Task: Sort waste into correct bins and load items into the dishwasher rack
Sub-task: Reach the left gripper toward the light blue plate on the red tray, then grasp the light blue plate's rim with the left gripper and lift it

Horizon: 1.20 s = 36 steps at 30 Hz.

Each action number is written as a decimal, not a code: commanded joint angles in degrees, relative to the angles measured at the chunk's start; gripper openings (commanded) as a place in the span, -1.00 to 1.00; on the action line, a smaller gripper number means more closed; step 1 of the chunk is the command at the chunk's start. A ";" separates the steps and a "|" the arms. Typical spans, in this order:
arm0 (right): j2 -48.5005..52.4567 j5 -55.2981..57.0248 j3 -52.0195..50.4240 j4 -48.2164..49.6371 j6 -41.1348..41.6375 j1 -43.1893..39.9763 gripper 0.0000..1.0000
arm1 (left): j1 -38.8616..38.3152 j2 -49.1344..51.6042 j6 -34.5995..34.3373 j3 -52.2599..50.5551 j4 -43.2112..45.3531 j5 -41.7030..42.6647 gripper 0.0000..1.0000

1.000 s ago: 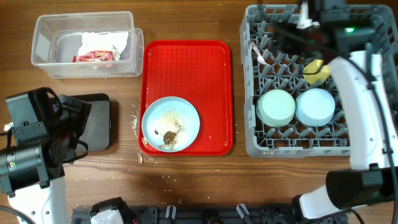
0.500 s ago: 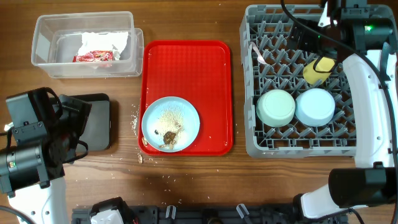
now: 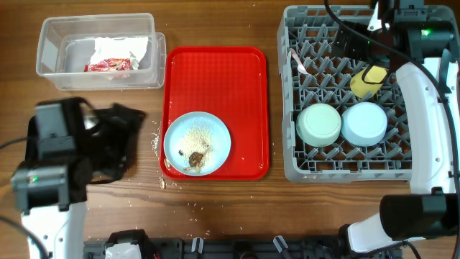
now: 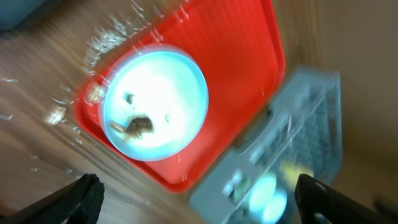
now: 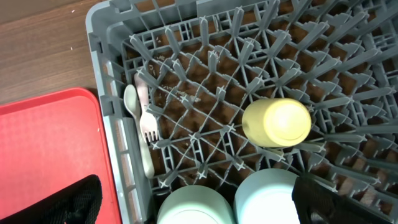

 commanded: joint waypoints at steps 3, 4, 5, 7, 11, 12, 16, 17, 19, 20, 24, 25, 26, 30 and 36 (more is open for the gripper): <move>0.50 0.92 -0.13 0.20 0.81 -0.07 1.00 | -24.04 6.88 -0.04 -2.71 8.87 -5.49 0.96; 0.50 0.92 -0.13 0.20 0.81 -0.07 0.99 | -29.75 10.27 -3.50 -2.71 10.36 -10.84 0.96; 0.50 0.92 -0.13 0.20 0.81 -0.07 0.99 | -33.57 13.35 -6.58 -2.71 10.80 -15.23 0.96; 0.50 0.92 -0.13 0.20 0.83 -0.07 1.00 | -37.53 19.17 -11.17 -2.71 10.99 -20.85 0.86; 0.50 0.92 -0.13 0.20 0.81 -0.07 0.99 | -41.48 33.14 -11.65 -2.71 17.90 -22.51 0.55; 0.50 0.92 -0.13 0.20 0.81 -0.07 0.99 | -41.99 35.12 -11.65 -2.71 19.15 -22.84 0.52; 0.50 0.94 -0.13 0.20 0.81 -0.09 1.00 | -44.19 42.12 -11.65 -2.71 23.17 -27.23 0.23; 0.50 0.92 -0.13 0.20 0.81 -0.07 1.00 | -44.52 42.91 -11.65 -2.71 23.56 -28.81 0.20; 0.50 0.94 -0.13 0.20 0.83 -0.07 0.99 | -45.00 44.76 -11.41 -2.71 24.04 -32.85 0.13; 0.50 0.92 -0.13 0.20 0.83 -0.07 0.99 | -45.05 45.51 -10.60 -2.71 24.59 -33.03 0.11; 0.50 0.92 -0.13 0.20 0.83 -0.07 1.00 | -45.90 48.15 -5.11 -2.71 28.87 -32.46 0.07; 0.50 0.92 -0.13 0.20 0.81 -0.07 0.99 | -46.14 48.17 -4.22 -2.71 29.68 -32.41 0.07; 0.50 0.92 -0.13 0.20 0.81 -0.07 0.99 | -46.47 48.17 -4.15 -2.71 30.14 -32.70 0.06; 0.50 0.94 -0.13 0.20 0.85 -0.07 0.99 | -46.86 49.37 -4.15 -2.71 30.36 -34.36 0.01; 0.50 0.92 -0.13 0.20 0.81 -0.07 0.99 | -47.04 52.35 -4.17 -2.71 30.10 -34.03 -0.17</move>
